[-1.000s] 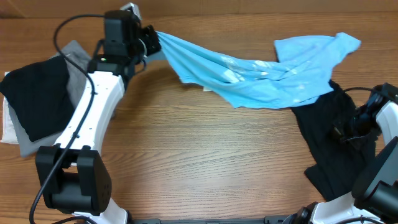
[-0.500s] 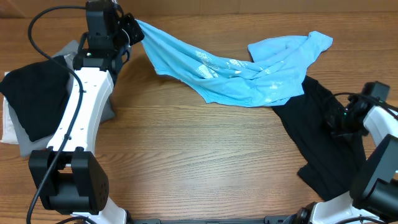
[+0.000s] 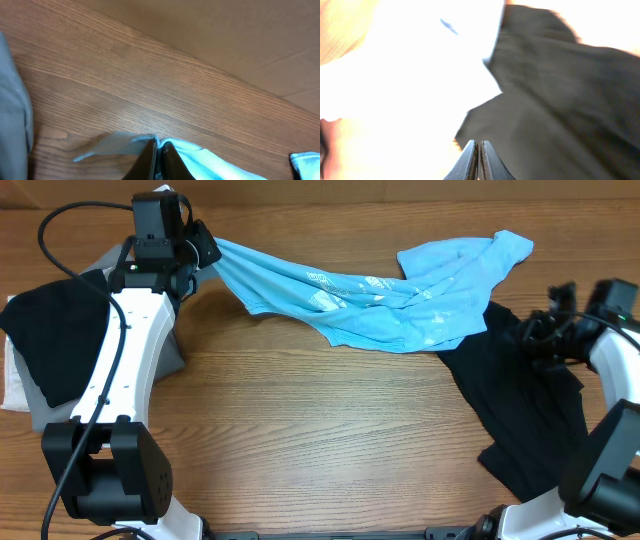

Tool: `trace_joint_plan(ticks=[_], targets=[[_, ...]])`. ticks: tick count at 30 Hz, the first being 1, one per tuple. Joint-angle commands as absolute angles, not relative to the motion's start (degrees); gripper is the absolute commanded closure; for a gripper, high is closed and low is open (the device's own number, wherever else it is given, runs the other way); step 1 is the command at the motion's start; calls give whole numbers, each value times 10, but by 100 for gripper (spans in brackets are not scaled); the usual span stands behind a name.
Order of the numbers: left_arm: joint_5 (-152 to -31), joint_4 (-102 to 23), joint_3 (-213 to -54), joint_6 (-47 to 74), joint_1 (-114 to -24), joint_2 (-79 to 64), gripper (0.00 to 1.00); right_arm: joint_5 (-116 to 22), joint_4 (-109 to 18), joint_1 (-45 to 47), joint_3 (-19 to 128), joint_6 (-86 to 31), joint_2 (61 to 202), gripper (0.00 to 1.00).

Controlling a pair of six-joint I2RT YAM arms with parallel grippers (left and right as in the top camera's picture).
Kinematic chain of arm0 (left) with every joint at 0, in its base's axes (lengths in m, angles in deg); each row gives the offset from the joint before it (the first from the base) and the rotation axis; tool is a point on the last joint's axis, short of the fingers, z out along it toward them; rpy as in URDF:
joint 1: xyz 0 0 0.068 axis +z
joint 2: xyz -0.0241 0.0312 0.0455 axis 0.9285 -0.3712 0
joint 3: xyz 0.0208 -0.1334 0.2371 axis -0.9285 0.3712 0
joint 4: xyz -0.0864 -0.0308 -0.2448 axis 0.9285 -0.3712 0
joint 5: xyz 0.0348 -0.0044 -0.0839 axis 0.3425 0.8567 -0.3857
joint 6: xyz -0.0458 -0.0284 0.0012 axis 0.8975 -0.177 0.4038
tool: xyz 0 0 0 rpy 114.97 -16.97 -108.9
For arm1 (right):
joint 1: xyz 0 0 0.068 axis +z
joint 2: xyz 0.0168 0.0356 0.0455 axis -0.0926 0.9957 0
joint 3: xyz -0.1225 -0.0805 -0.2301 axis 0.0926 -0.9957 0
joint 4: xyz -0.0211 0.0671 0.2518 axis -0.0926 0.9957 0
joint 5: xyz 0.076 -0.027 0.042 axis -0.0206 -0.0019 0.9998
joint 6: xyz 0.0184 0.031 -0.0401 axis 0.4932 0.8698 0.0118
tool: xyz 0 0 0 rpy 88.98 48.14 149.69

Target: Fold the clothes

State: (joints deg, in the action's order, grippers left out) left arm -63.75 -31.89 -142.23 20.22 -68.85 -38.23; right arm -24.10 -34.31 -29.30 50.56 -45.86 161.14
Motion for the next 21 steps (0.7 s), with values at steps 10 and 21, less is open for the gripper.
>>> trace_joint_plan(ticks=[10, 21], targets=[[-621, -320, -1440, 189, -684, -383, 92, -347, -351, -177, 511, -518, 1690, 96], [-621, -323, -1440, 189, -684, -383, 91, -404, -394, -179, 511, -516, 1766, 96]])
